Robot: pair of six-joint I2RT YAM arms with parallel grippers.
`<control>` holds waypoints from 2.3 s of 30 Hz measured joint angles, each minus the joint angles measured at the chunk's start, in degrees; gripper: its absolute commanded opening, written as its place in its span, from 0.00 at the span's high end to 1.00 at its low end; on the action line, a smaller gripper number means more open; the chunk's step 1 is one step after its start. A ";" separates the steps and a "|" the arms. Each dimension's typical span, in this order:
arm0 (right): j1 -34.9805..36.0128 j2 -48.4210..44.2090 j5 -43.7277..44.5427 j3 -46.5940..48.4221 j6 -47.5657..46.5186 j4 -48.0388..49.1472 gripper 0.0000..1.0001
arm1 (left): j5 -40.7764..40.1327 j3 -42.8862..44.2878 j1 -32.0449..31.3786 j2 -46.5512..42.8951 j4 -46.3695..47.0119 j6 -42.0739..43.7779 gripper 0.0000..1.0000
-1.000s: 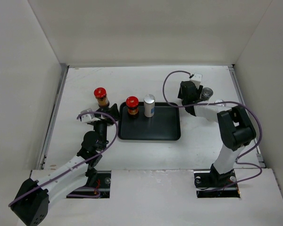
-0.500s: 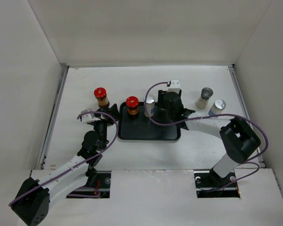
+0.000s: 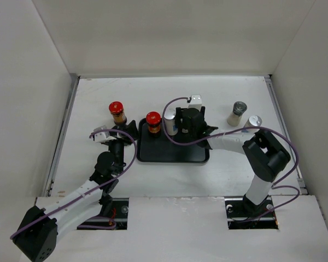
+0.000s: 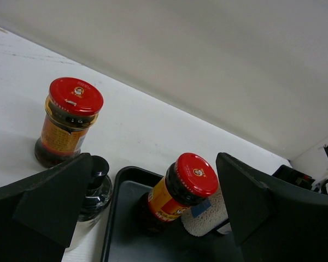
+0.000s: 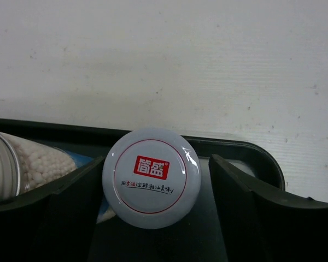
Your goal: Organize the condiment bottles
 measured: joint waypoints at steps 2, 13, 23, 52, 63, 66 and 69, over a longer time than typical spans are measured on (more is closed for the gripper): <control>0.09 -0.07 0.59 0.31 -0.04 0.46 0.07 | 0.00 0.00 -0.02 0.00 0.02 0.02 0.00; -7.30 -12.87 2.75 -0.24 0.09 -0.24 0.06 | 0.00 0.00 -0.02 0.50 0.13 0.00 0.00; -22.08 -14.97 8.96 -0.17 -0.94 -4.26 0.02 | 0.02 0.00 -0.17 0.76 0.02 0.00 0.00; -30.77 -6.56 1.84 3.67 -2.75 -13.79 0.45 | 0.00 0.00 -0.74 0.22 0.02 0.00 0.00; -26.36 -19.28 1.66 -0.37 -2.45 -13.20 0.48 | 0.00 0.00 -0.39 1.05 0.02 0.00 0.00; -19.96 -24.24 2.05 -1.44 -2.43 -12.17 0.48 | -0.02 0.00 -0.37 1.05 0.02 -0.02 0.00; -11.63 -27.39 2.43 -3.23 -2.36 -12.07 0.47 | -0.02 0.00 -0.22 1.18 -0.02 0.00 0.00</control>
